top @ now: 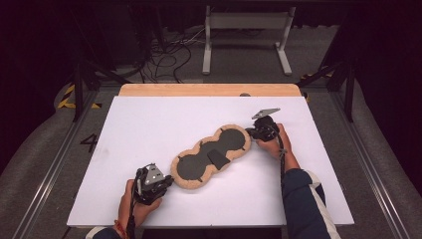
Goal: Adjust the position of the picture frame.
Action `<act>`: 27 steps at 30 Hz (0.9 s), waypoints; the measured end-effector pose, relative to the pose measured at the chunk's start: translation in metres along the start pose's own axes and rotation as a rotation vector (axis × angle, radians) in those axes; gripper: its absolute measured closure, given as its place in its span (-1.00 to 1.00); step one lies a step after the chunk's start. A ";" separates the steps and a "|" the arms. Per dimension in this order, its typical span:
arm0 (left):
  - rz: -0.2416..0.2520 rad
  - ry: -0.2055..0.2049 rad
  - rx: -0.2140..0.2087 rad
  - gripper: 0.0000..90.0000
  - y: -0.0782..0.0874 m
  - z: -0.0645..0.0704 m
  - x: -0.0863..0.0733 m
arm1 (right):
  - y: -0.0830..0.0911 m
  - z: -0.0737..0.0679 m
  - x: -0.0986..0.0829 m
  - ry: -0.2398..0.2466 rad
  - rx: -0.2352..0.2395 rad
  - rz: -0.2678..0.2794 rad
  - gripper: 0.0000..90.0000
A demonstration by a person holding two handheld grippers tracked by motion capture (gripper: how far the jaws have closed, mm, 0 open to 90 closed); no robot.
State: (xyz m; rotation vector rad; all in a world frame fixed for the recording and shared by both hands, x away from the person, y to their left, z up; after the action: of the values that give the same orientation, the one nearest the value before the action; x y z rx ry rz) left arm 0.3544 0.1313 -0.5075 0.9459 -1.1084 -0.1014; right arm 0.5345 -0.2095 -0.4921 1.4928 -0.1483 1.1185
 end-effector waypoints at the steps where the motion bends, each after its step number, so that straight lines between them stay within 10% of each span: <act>1: 0.005 0.014 0.000 0.82 0.001 -0.003 -0.001 | 0.003 -0.001 -0.003 -0.003 0.012 0.004 1.00; 27: 0.014 0.044 0.022 0.82 -0.004 -0.034 0.009 | 0.025 -0.004 -0.021 0.039 0.032 -0.034 1.00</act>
State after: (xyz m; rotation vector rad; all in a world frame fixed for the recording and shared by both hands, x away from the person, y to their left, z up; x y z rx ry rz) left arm 0.3875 0.1447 -0.5075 0.9560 -1.0775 -0.0574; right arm 0.5048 -0.2239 -0.4900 1.4955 -0.0782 1.1266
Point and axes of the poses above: each handheld gripper's, and its own axes: y roughly backward along the jaws, x roughly out of its top, z roughly to its right, the point moved 6 cm from there along -y, roughly forward along the jaws, and after that the axes turned 12 degrees about -x, right-handed, at the moved point
